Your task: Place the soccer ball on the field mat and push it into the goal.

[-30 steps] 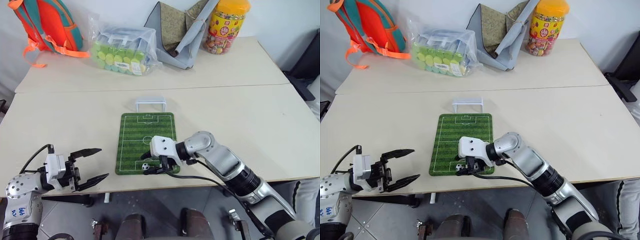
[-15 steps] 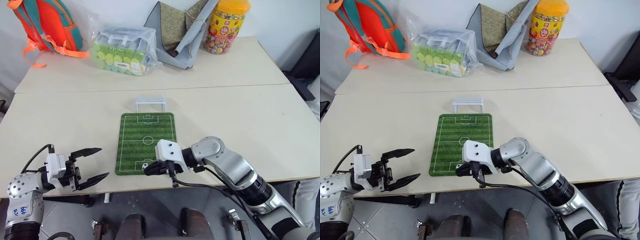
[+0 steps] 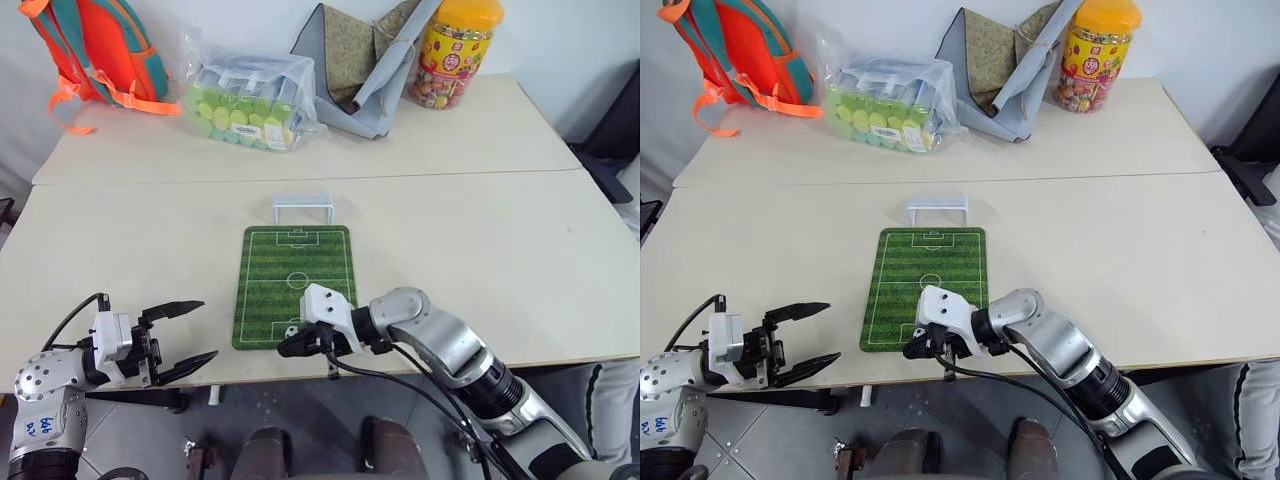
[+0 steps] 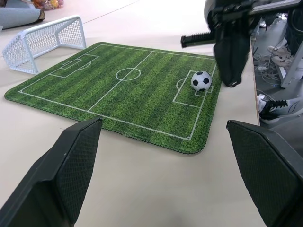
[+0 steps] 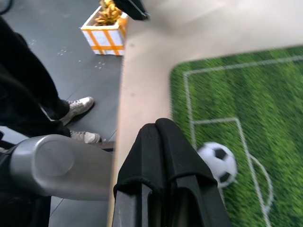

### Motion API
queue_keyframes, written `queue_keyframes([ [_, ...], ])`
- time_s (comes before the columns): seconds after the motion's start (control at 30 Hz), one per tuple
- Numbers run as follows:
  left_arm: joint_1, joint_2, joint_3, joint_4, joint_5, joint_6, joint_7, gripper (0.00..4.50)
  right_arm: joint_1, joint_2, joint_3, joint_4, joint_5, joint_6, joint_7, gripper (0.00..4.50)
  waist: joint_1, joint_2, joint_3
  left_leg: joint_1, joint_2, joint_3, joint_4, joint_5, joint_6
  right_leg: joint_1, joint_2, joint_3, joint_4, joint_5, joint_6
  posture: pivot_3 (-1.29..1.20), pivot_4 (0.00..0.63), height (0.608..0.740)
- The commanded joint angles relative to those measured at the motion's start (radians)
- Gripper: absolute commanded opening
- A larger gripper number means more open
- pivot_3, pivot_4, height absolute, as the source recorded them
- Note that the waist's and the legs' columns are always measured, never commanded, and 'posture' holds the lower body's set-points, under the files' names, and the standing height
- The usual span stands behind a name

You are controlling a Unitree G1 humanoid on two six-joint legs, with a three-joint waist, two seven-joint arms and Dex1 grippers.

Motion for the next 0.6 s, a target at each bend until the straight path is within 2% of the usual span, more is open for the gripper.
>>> queue_keyframes([
  [0.03, -0.036, 0.009, -0.001, 0.006, -0.014, -0.005, -0.007, 4.5, -0.089, 0.017, -0.096, 0.114, -0.028, -0.082, -0.056, 0.02, 0.0, 0.0, 0.0, 0.0, 0.0, 0.0, 0.0, 0.0, 0.0, 0.0, 0.0, 0.0, 0.0, 0.0, 0.0, 0.0, 0.15, 0.74],
  [0.2, -0.099, 0.006, -0.015, 0.053, -0.001, -0.012, -0.01, 4.5, -0.215, 0.003, -0.239, 0.238, -0.042, -0.155, -0.131, 0.02, 0.0, 0.0, 0.0, 0.0, 0.0, 0.001, 0.001, 0.0, 0.0, -0.001, 0.0, 0.001, 0.001, 0.0, 0.0, 0.0, 0.15, 0.74],
  [0.3, -0.127, 0.006, -0.022, 0.081, 0.005, -0.018, -0.012, 4.5, -0.272, 0.006, -0.327, 0.257, -0.017, -0.132, -0.171, 0.02, -0.002, 0.0, 0.0, -0.001, 0.0, 0.002, -0.001, 0.0, 0.0, -0.003, 0.0, 0.0, 0.0, 0.0, 0.0, 0.0, 0.15, 0.74],
  [0.43, -0.157, 0.003, -0.032, 0.111, 0.014, -0.02, -0.005, 4.5, -0.252, -0.031, -0.374, 0.19, 0.02, -0.091, -0.145, 0.02, -0.002, 0.0, 0.0, -0.001, 0.0, 0.003, -0.002, -0.001, 0.0, -0.003, 0.0, -0.002, 0.0, 0.0, 0.0, 0.0, 0.15, 0.74],
  [0.6, -0.199, 0.007, -0.027, 0.145, 0.02, 0.041, 0.064, 4.5, -0.17, -0.118, -0.374, 0.149, 0.016, -0.097, -0.094, 0.02, 0.001, 0.0, 0.0, -0.001, 0.0, 0.004, -0.002, -0.001, 0.001, -0.003, 0.0, -0.002, -0.001, 0.0, 0.0, 0.0, 0.15, 0.74],
])
